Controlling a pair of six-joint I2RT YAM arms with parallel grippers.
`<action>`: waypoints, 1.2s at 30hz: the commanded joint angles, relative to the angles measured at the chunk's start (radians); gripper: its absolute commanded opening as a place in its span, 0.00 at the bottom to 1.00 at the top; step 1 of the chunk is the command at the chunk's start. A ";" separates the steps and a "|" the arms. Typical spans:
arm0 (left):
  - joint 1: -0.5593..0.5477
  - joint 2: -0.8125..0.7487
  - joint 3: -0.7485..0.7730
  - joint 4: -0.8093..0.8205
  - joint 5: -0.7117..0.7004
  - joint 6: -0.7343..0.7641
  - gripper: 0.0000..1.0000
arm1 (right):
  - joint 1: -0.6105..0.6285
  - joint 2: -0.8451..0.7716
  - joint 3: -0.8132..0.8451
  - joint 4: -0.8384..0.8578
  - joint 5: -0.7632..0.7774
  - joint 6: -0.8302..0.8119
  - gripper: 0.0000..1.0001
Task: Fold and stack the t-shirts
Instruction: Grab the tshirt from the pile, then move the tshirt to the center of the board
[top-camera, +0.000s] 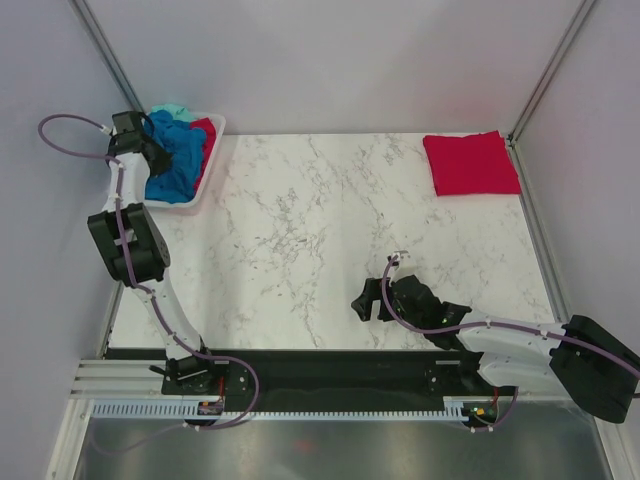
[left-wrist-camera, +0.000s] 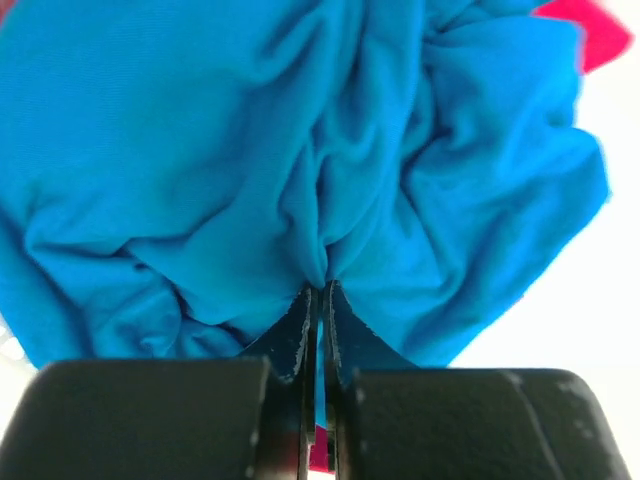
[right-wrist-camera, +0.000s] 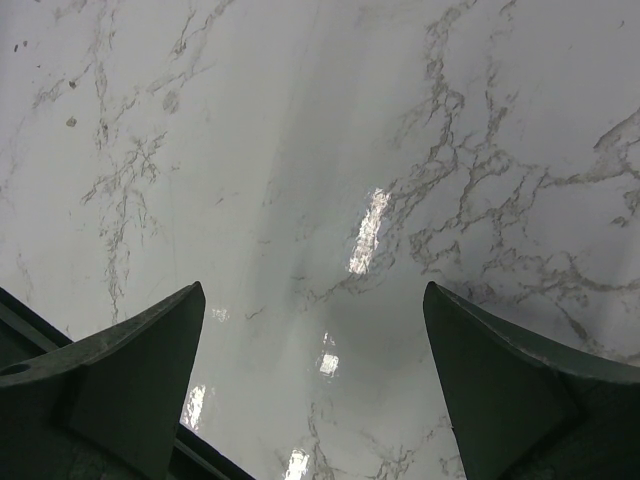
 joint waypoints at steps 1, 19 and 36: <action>0.003 -0.061 0.079 0.076 0.085 -0.038 0.02 | 0.005 -0.001 0.007 0.028 0.007 -0.001 0.98; -0.201 -0.740 0.127 0.090 0.424 -0.055 0.69 | 0.006 -0.530 0.030 -0.303 0.209 0.032 0.98; -0.285 -1.363 -0.935 -0.207 0.486 0.023 0.84 | 0.006 -0.630 0.716 -1.144 0.470 0.111 0.98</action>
